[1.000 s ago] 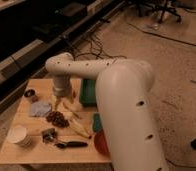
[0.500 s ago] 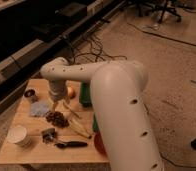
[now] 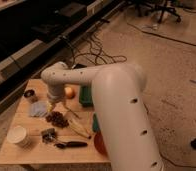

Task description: Place grapes in tray

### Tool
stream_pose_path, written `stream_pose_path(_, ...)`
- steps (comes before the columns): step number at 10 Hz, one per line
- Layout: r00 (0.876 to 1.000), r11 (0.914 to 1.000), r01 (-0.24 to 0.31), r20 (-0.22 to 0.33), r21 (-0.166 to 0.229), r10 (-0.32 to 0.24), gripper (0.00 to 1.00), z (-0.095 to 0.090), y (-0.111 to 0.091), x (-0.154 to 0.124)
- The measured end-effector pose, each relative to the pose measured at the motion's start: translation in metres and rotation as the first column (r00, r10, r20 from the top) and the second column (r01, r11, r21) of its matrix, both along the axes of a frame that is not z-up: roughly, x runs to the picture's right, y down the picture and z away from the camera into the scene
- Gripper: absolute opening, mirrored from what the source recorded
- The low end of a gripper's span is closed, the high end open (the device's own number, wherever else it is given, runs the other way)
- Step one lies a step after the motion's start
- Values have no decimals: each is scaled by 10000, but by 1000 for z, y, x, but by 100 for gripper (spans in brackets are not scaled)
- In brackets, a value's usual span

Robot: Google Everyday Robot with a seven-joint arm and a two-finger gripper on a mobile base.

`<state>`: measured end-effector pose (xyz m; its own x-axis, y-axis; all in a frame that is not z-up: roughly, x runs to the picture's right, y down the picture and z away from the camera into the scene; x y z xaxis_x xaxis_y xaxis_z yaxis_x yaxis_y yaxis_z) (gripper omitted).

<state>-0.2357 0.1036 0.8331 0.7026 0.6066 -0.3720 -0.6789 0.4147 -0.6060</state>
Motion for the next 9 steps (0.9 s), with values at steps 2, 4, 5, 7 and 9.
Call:
stream_pose_path(2,9995,9993,-292,144,-254,295,65,8,5,-2)
stream_pose_path(4,9976,9964,-625,246,-565,640,65,17,10,1)
stream_pose_path(5,9968,9944,-708,325,-779,735,65,21,14,-2)
stream_pose_path(7,9969,9912,-667,349,-1143,711,65,28,25,-6)
stream_pose_path(9,9977,9854,-471,412,-1637,545,58,37,44,-14)
